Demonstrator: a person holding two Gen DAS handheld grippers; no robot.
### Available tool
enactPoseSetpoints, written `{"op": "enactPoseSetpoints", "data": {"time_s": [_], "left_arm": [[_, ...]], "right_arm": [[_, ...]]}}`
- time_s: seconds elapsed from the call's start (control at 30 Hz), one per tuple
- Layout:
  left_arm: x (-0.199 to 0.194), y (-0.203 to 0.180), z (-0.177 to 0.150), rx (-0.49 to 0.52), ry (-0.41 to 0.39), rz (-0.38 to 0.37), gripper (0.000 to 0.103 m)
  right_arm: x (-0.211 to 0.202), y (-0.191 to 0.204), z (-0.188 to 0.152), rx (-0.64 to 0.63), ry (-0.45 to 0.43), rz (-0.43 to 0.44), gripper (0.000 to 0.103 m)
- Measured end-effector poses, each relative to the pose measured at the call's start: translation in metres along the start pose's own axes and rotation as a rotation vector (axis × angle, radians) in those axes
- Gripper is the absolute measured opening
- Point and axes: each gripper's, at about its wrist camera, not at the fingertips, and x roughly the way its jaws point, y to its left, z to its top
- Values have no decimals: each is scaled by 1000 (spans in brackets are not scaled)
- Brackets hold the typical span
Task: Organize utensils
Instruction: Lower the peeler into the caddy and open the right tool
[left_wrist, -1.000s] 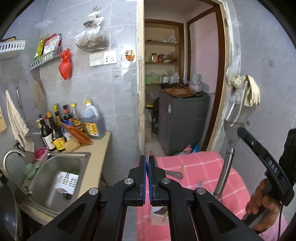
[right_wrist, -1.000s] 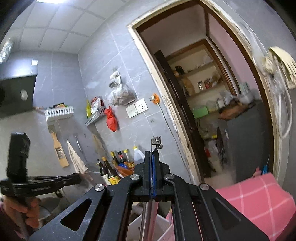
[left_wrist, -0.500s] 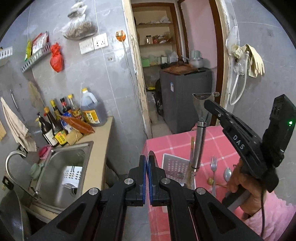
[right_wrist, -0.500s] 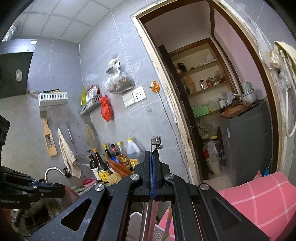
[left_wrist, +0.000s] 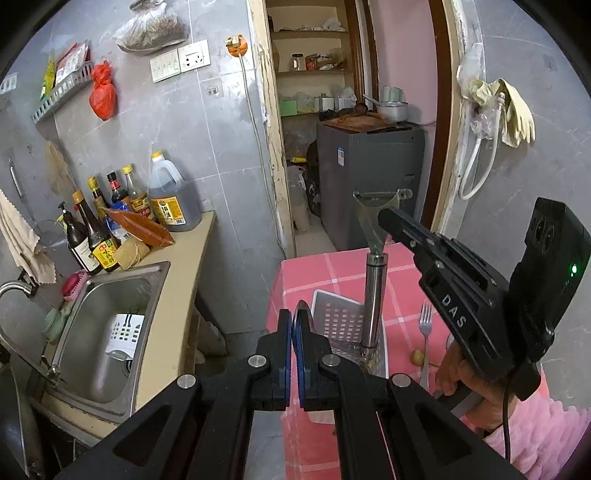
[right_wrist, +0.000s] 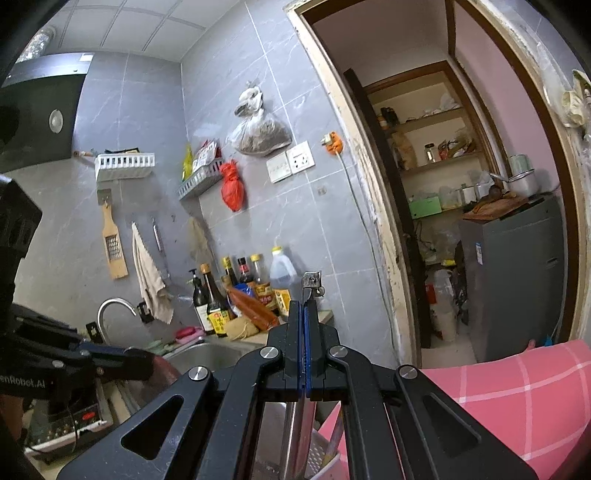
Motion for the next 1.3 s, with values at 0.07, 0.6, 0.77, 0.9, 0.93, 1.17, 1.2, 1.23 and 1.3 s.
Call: {"op": "enactPoseSetpoints", "data": {"time_s": [0.07,0.6,0.77,0.9,0.93,1.17,1.2,1.23,1.3], "left_arm": [[4,-2,0,5,3,8,3],[23,3,-6,-71,47,-76,6],[28,8,-12,-114,43,-122,6],[23,15,-15,-151,16,-164,6],[22,16,-16,-160,9,-175,7],[11,24,-17,-226,-47,-214,16],[8,25,-17,-234,-58,-212,18],[6,26,-18,-238,-66,-210,21],[1,27,-18,-243,-81,-207,24]], "right_arm": [[2,0,-3,-7,6,4,2],[-4,-2,-12,-27,49,45,2],[-8,-1,-13,-36,73,57,2],[-11,-2,-12,-34,90,45,2],[-12,-3,-12,-31,96,42,2],[-26,0,-2,-26,107,35,21],[-27,1,0,-27,105,34,21],[-30,2,2,-30,105,30,21],[-34,4,6,-36,103,22,21]]}}
